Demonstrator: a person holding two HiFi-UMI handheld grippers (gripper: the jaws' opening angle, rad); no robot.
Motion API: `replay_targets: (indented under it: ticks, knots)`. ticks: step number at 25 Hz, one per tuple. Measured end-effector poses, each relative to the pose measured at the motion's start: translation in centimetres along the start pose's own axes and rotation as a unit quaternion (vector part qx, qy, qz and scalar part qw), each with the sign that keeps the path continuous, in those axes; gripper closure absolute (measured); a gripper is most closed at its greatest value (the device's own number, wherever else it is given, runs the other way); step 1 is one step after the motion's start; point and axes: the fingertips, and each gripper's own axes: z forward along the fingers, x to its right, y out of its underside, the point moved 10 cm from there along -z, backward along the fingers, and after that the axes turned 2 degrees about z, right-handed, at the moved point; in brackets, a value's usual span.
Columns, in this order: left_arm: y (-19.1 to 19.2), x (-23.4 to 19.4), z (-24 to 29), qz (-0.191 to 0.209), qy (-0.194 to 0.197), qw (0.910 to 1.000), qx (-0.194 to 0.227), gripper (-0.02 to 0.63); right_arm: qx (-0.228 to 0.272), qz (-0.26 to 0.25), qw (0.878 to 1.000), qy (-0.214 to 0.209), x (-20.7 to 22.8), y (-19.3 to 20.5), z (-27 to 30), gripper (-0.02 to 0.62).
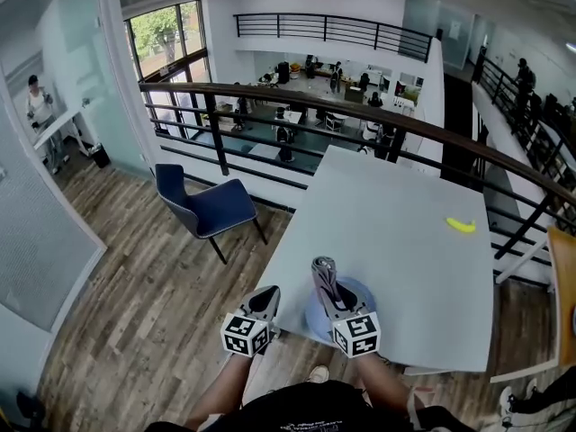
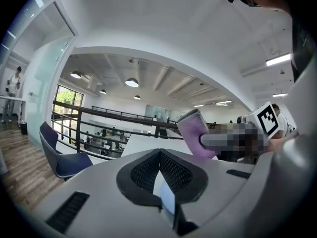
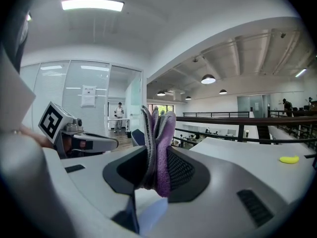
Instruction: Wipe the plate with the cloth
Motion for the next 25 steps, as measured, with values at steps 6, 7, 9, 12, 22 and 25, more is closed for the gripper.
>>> replay_targets:
  ticks: [6,7,9,12,22,25]
  knots:
    - [0.0,0.5,4.3,0.012,-0.004,0.9997,-0.019,0.594,0.008,-0.009,1.0,0.0,4.5,0.2,0.7,0.477]
    - [-0.1,0.7,4.9,0.014,-0.002,0.9997,-0.022,0.594,0.008,-0.013,1.0,-0.001,5.1,0.2,0.7,0.477]
    - [-0.3,0.9,6.0,0.018,0.003,0.9994,-0.028,0.594,0.008,-0.011,1.0,-0.002,6.3,0.2,0.7,0.477]
    - [-0.7,0.2,7.1,0.017,-0.001,0.9993,-0.033,0.594,0.008,-0.005,1.0,-0.003,7.6,0.1,1.5,0.477]
    - [-1.4,-1.9,9.9,0.007,0.027,0.9985,-0.048,0.594,-0.011,-0.015,1.0,0.018,8.3,0.3,2.7,0.477]
    - [-1.6,-3.2,10.6,-0.01,0.025,0.9987,-0.044,0.594,-0.019,-0.01,0.999,0.037,8.2,0.4,3.2,0.477]
